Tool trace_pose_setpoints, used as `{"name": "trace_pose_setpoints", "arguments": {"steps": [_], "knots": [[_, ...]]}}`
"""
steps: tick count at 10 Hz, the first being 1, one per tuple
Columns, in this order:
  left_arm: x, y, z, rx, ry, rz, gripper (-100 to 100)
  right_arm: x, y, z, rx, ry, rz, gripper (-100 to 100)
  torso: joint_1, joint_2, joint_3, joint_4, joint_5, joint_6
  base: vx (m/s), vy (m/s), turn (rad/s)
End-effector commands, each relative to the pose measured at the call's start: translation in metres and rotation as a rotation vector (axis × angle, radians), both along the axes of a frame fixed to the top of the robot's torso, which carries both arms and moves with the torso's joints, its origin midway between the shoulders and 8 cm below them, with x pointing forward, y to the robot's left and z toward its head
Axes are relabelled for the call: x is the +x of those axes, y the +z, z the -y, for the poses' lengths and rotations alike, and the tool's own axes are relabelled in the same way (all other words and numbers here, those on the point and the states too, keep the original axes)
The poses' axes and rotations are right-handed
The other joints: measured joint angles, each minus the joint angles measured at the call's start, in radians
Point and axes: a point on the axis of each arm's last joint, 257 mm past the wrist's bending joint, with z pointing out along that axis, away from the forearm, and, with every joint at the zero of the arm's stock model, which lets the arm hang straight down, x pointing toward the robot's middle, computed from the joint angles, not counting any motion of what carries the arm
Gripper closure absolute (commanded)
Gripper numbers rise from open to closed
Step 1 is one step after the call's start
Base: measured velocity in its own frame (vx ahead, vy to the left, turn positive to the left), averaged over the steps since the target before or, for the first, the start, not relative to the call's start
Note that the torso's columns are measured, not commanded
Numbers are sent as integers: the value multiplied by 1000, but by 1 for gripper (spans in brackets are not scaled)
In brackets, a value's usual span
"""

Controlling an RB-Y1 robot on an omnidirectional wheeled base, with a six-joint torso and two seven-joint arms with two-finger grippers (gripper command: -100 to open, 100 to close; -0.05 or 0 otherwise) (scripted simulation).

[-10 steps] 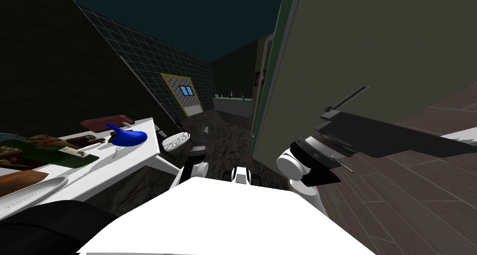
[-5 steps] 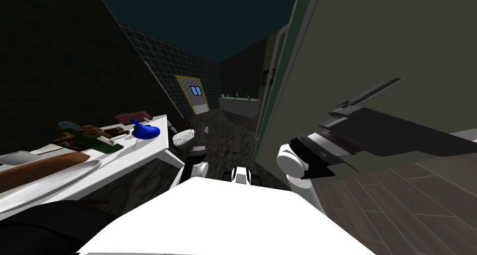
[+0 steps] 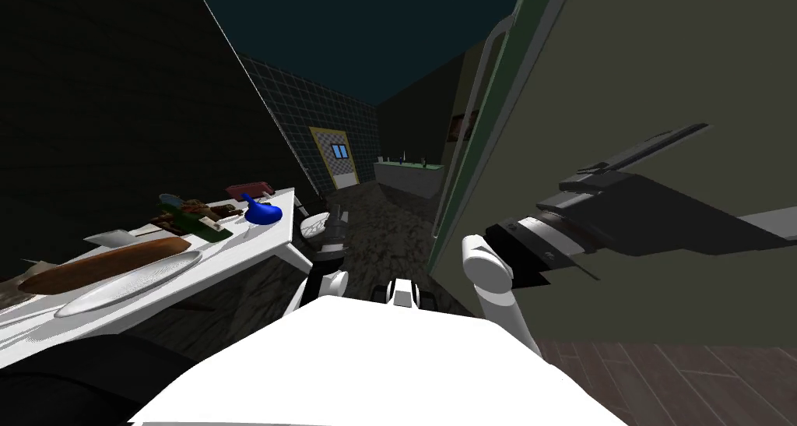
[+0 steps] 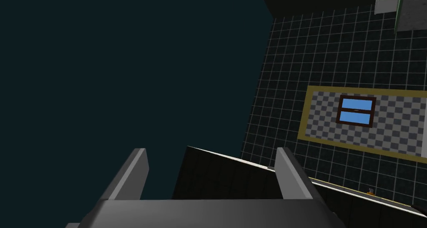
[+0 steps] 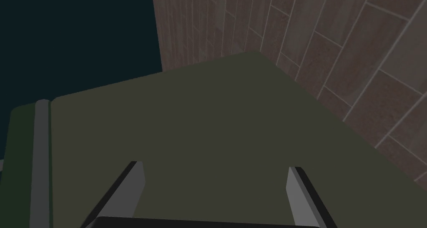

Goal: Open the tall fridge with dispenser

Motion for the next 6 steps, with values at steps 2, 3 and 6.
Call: {"name": "trace_pose_setpoints", "arguments": {"steps": [2,3,6], "knots": [[0,0,0,0,0,0,0,9,-4,10,105,105,63,-100,0,0,0,0,0,0,62,-40,219],[0,0,0,0,0,0,0,12,-5,13,143,141,92,-100,0,-1,-1,0,0,-1,91,-64,410],[0,0,0,0,0,0,0,24,-9,17,202,205,103,-100,0,0,0,0,0,-1,65,-56,157]]}}
